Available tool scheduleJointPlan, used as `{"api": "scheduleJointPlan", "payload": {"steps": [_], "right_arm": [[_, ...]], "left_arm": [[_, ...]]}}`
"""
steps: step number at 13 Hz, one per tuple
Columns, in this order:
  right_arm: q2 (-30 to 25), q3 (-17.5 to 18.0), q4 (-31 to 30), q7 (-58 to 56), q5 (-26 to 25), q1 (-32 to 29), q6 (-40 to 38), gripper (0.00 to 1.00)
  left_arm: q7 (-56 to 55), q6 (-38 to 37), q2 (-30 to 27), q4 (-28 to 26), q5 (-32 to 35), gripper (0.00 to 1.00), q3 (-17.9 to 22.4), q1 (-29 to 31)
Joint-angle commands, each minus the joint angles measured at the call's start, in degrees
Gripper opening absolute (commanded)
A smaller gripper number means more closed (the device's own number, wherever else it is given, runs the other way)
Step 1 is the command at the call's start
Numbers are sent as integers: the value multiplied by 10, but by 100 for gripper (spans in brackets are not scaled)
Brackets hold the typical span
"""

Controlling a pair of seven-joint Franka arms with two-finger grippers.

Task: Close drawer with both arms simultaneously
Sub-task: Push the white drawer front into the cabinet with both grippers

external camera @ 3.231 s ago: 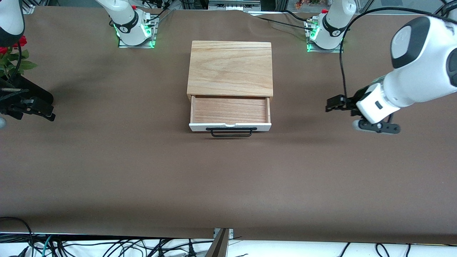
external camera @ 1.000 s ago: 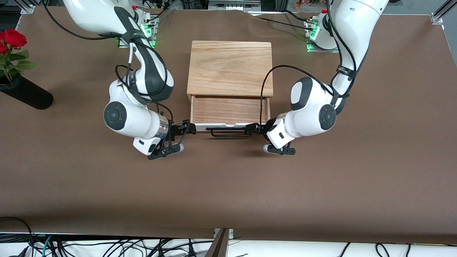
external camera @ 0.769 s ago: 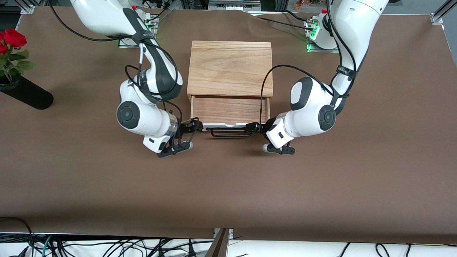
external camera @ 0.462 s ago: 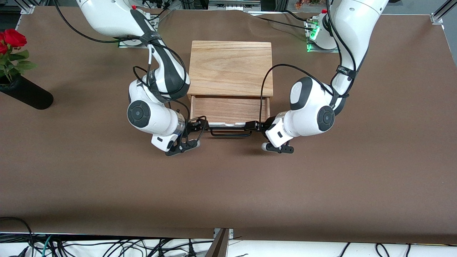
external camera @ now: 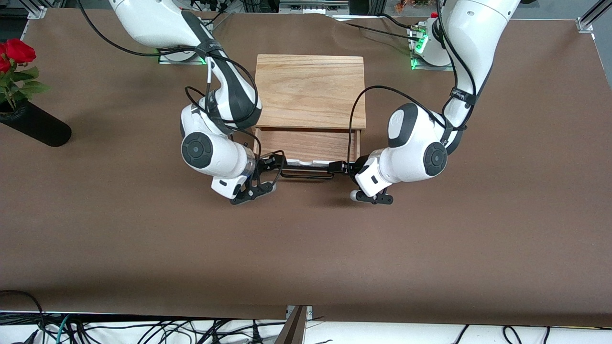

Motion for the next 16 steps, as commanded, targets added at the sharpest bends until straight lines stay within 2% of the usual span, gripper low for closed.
{"api": "scheduleJointPlan", "payload": {"steps": [1,5,11,16], "right_arm": [[1,0,3,4,11,21,-51,100],[2,0,3,4,11,25,-91,100],[5,0,3,2,11,31,-146,100],[17,4,3,0,11,37,-185,100]], "left_arm": [[5,-18,-8,-20,-10,100,0,0],[2,-69,-16,-25,-10,100,-3,0],[7,-72,-83,-123,-8,100,-10,0],[7,-73,-112,-154,-8,100,-20,0]]}}
